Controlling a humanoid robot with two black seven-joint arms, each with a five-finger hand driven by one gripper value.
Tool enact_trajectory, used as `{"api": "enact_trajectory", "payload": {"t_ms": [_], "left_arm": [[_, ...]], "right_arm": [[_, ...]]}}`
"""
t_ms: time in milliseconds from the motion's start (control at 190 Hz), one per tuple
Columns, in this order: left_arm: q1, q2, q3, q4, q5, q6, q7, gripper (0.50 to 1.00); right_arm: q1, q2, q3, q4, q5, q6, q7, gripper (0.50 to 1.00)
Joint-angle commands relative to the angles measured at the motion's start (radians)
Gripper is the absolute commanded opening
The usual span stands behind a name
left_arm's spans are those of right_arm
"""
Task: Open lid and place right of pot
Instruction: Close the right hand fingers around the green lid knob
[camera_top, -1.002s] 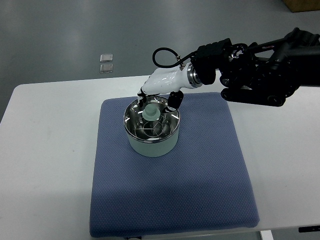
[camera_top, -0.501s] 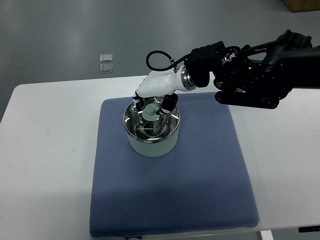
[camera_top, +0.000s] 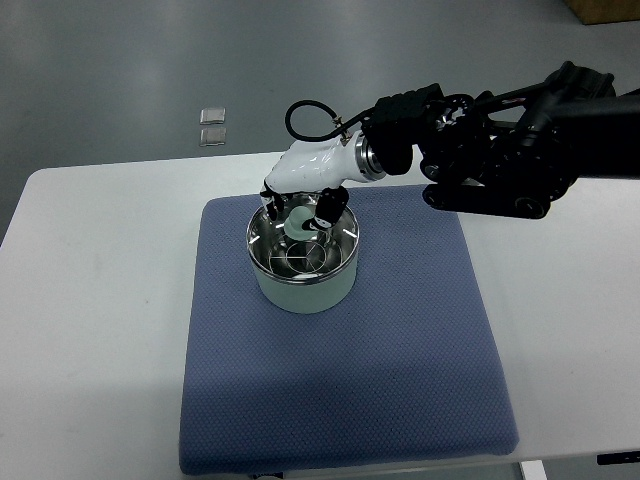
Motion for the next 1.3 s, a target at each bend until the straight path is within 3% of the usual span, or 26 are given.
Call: {"api": "enact_trajectory", "payload": {"t_ms": [0,1292], "left_arm": [[0.000,0.000,0.000,0.000,0.000,0.000,0.000,1.000],[0.000,0.000,0.000,0.000,0.000,0.000,0.000,1.000]], "right_arm": [[0.000,0.000,0.000,0.000,-0.001,0.001,0.000,0.662],[-0.010,0.000,-0.034,-0.015,-0.011,0.007,0.006,0.666]]}}
